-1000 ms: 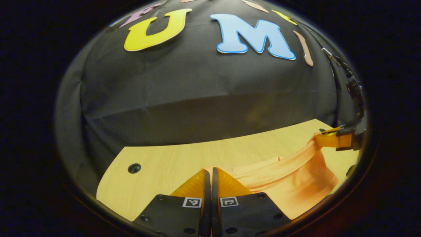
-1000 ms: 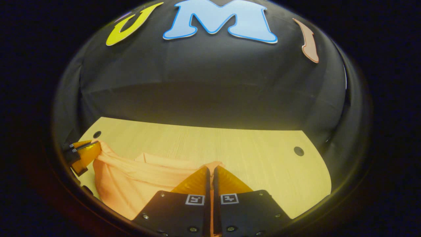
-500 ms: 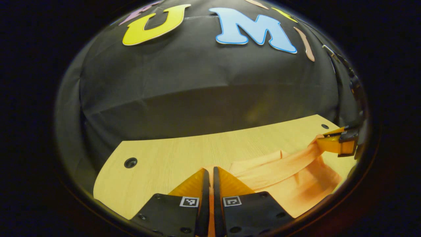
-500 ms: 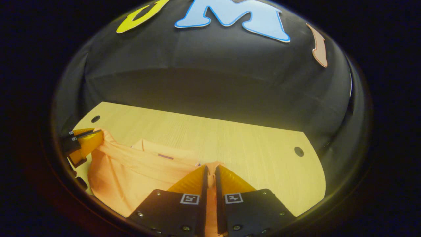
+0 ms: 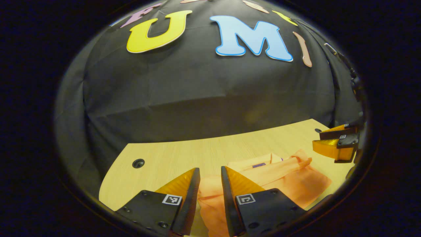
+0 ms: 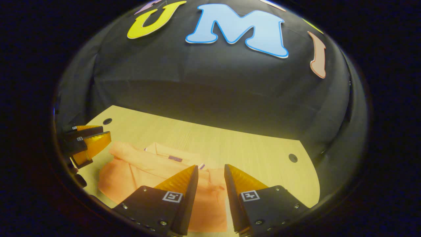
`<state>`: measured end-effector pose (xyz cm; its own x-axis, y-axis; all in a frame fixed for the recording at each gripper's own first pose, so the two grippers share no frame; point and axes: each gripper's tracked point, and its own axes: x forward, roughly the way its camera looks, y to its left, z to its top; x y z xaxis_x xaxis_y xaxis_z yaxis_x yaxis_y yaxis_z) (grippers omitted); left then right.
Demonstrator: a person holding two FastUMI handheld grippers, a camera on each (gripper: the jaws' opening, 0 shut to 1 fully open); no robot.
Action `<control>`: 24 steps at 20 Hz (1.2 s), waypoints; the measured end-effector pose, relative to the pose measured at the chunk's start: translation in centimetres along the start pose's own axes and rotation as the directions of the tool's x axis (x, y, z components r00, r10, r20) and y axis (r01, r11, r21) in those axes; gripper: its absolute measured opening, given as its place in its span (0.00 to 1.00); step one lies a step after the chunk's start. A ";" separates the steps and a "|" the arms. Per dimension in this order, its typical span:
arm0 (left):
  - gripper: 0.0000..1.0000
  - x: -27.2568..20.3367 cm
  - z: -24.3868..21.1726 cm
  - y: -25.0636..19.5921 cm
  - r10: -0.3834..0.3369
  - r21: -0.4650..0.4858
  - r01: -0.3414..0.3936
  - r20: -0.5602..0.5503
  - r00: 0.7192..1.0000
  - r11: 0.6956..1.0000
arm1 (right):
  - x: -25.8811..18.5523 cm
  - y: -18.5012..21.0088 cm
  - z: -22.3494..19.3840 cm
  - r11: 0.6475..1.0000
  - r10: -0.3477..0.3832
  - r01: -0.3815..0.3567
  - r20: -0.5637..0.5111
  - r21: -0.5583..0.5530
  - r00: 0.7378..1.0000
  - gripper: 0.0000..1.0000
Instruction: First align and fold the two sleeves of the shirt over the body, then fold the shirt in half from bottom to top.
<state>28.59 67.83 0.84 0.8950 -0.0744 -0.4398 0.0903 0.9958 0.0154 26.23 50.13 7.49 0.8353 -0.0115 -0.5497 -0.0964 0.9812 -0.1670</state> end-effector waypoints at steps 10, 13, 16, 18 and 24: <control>0.82 -10.3 1.9 -0.3 0.093 -0.078 -0.086 0.101 0.990 0.993 | -9.6 -1.0 2.6 0.995 0.045 -0.057 0.148 0.081 0.988 0.86; 0.89 -13.2 2.9 -0.4 0.118 -0.119 -0.101 0.147 0.982 0.988 | -13.1 -1.5 2.3 0.994 0.050 -0.065 0.168 0.085 0.985 0.88; 0.89 -16.3 4.2 -0.7 0.131 -0.138 -0.105 0.196 0.972 0.985 | -16.1 -2.4 2.2 0.996 0.043 -0.058 0.196 0.069 0.980 0.89; 0.91 -18.4 5.0 -1.1 0.138 -0.142 -0.107 0.232 0.963 0.984 | -18.2 -2.6 2.5 0.997 0.048 -0.061 0.230 0.052 0.972 0.95; 0.94 -24.0 6.6 -3.5 0.128 -0.131 -0.092 0.302 0.945 0.987 | -22.9 -3.7 3.3 0.999 0.040 -0.046 0.317 0.013 0.947 0.95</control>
<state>9.68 65.78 17.27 0.9890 0.0406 -0.1424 -0.0498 0.9968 -0.0618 9.20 47.36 23.38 0.9594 0.0895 -0.2676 -0.1283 0.9830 -0.1311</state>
